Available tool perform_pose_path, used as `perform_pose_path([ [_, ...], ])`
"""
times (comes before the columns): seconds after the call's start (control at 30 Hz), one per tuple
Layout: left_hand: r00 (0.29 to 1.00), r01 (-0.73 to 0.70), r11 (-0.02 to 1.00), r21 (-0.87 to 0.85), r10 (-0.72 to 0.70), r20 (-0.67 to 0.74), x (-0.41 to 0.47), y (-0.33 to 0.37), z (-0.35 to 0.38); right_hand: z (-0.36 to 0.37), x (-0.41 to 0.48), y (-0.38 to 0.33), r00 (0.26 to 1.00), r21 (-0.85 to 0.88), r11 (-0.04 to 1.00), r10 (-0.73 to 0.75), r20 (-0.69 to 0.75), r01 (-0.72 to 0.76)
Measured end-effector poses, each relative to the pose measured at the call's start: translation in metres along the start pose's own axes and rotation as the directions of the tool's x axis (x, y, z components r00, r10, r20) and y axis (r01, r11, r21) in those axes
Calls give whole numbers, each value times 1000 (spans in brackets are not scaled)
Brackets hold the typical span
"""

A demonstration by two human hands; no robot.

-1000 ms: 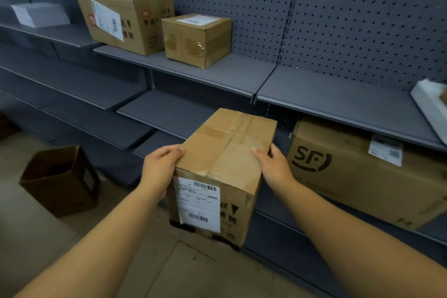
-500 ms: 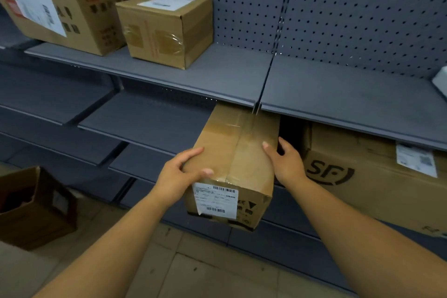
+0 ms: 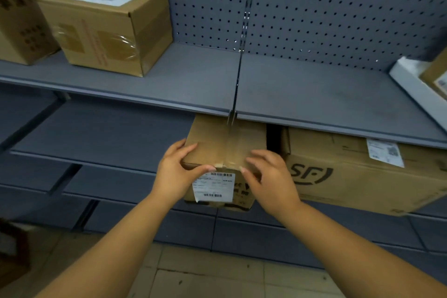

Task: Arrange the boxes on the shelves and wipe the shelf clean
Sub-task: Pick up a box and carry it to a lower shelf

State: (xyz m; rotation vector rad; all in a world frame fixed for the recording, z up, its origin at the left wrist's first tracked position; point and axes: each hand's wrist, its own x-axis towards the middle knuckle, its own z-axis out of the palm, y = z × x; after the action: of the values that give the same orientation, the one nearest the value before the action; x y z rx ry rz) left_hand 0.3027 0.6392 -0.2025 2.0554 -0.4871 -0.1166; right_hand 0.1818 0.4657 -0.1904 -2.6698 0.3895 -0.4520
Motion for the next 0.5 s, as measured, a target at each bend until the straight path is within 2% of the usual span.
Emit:
perform_pose_path([
  [0.13,990,-99,989,111,109,-85,6,2,13,10,-5,-1,993,-185,977,-115,-17,110],
  [0.23,933,-315,916,250,347,-96,3,-5,20,16,-5,-4,994,-284,952,-107,32,111],
  [0.33,848,-496,760,420,528,48,-2,-21,26,20,-2,-4,994,-341,935,-69,88,95],
  [0.4,830,-539,688,486,532,168,-1,-29,24,20,1,-8,991,-353,932,-40,129,83],
  [0.5,840,-540,648,537,456,294,9,-28,19,14,10,-10,966,-316,947,24,256,60],
])
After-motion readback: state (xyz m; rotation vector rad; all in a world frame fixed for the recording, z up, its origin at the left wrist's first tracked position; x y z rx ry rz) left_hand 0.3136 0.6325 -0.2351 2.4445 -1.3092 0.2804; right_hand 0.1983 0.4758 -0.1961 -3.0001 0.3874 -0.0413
